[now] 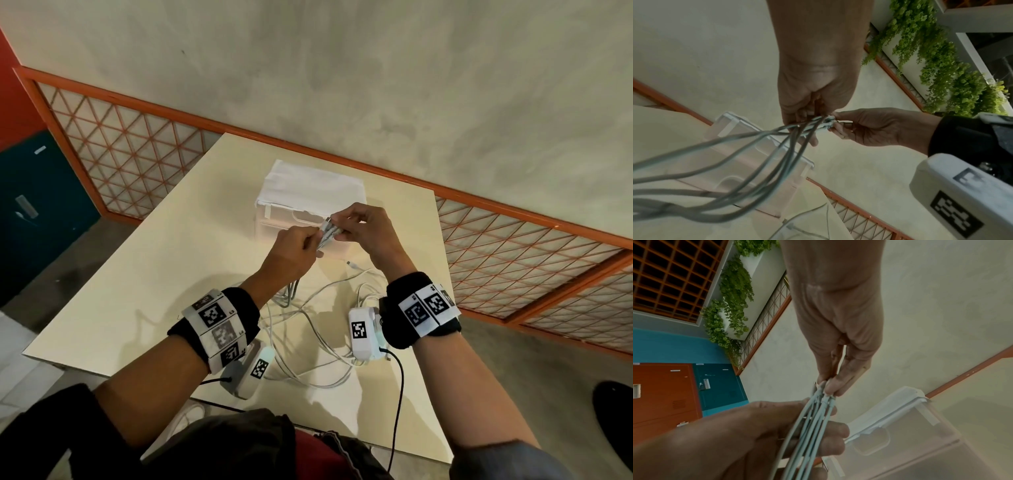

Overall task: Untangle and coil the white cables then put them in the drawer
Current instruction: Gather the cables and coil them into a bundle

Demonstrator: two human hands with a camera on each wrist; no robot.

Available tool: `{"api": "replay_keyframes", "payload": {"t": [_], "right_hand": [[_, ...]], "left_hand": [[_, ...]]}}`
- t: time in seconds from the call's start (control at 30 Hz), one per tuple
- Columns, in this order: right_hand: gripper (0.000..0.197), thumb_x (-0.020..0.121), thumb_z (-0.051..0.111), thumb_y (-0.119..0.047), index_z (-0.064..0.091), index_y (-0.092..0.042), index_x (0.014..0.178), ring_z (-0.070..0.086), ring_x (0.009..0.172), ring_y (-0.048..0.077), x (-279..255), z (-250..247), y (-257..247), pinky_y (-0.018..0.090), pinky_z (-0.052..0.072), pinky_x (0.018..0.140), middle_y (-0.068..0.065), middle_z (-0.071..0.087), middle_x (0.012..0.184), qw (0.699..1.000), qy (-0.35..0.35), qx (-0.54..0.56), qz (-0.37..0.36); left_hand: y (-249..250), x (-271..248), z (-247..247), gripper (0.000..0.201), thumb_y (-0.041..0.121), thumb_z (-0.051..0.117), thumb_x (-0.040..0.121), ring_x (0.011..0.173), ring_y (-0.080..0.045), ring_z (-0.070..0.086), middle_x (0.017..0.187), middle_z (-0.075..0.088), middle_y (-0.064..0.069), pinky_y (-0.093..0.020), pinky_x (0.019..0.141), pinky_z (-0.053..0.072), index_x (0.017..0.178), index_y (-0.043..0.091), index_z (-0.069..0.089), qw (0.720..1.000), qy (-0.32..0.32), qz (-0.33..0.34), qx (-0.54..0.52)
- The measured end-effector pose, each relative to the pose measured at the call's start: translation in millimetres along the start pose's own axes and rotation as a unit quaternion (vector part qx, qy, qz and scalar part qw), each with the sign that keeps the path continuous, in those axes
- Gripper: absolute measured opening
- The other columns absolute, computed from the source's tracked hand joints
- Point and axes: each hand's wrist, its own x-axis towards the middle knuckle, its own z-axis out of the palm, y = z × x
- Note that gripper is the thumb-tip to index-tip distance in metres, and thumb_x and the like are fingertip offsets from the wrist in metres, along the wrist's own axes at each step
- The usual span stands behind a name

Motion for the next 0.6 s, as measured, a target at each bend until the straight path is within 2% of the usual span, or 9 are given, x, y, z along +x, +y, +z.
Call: {"api": "replay_keyframes", "payload": {"t": [0.1,0.17,0.23,0.3,0.37,0.47,0.53,0.6], "right_hand": [[0.013,0.081,0.073,-0.009,0.071,0.003,0.087,0.063,0.052,0.010,1,4,1,0.030,0.058,0.068,0.002,0.061,0.061,0.999,0.029,-0.029,-0.003],[0.014,0.082,0.073,-0.009,0.071,0.004,0.086,0.063,0.048,0.006,0,6,1,0.027,0.058,0.065,0.000,0.061,0.059,0.998,0.042,-0.054,-0.013],[0.014,0.082,0.072,-0.010,0.070,0.004,0.084,0.062,0.045,0.002,0,8,1,0.022,0.057,0.061,-0.002,0.062,0.058,0.995,0.046,-0.081,-0.022],[0.014,0.082,0.072,-0.011,0.071,0.003,0.083,0.062,0.045,0.001,1,8,0,0.026,0.058,0.064,-0.003,0.062,0.058,0.993,0.040,-0.102,-0.030],[0.014,0.082,0.073,-0.012,0.071,0.001,0.081,0.062,0.046,0.002,2,7,-3,0.034,0.058,0.068,-0.003,0.063,0.058,0.992,0.028,-0.115,-0.039],[0.014,0.082,0.073,-0.014,0.072,0.000,0.080,0.063,0.045,0.002,0,5,-6,0.038,0.057,0.068,0.002,0.065,0.061,0.992,0.007,-0.116,-0.047],[0.014,0.081,0.073,-0.014,0.074,0.000,0.081,0.063,0.045,0.001,-2,4,-7,0.035,0.057,0.067,0.008,0.067,0.064,0.991,-0.003,-0.121,-0.055],[0.013,0.080,0.075,-0.014,0.075,-0.001,0.082,0.064,0.046,0.002,-4,2,-8,0.031,0.057,0.064,0.015,0.071,0.070,0.989,-0.006,-0.133,-0.067]], "left_hand": [[6,1,3,0.035,0.027,0.034,0.101,0.068,-0.015,0.066,0.093,0.071,-0.010,-0.016,0.057,0.046,0.111,0.009,0.062,0.998,-0.001,-0.046,-0.033],[12,1,3,0.040,0.033,0.028,0.102,0.064,-0.011,0.058,0.090,0.068,-0.007,-0.019,0.057,0.042,0.112,0.010,0.059,0.995,-0.018,-0.077,-0.065],[13,0,3,0.041,0.037,0.025,0.102,0.067,-0.009,0.053,0.091,0.064,-0.004,-0.022,0.062,0.040,0.116,0.009,0.052,0.993,-0.073,-0.068,-0.055],[10,0,1,0.034,0.028,0.029,0.102,0.072,-0.008,0.049,0.093,0.058,-0.001,-0.024,0.068,0.040,0.121,0.003,0.044,0.990,-0.134,-0.050,-0.021],[6,2,0,0.027,0.014,0.031,0.101,0.078,-0.012,0.044,0.089,0.051,0.001,-0.024,0.071,0.039,0.121,-0.002,0.040,0.985,-0.165,-0.055,0.002],[9,4,-4,0.015,0.010,0.027,0.102,0.073,-0.009,0.038,0.082,0.041,0.008,-0.013,0.061,0.034,0.108,0.007,0.040,0.975,-0.207,-0.074,-0.019],[13,3,-7,0.012,0.014,0.024,0.103,0.067,-0.006,0.033,0.079,0.037,0.008,-0.014,0.059,0.033,0.101,0.014,0.036,0.966,-0.236,-0.088,-0.052],[15,2,-9,0.011,0.020,0.026,0.103,0.066,-0.008,0.036,0.078,0.037,0.004,-0.019,0.061,0.037,0.104,0.013,0.033,0.962,-0.252,-0.095,-0.054]]}}
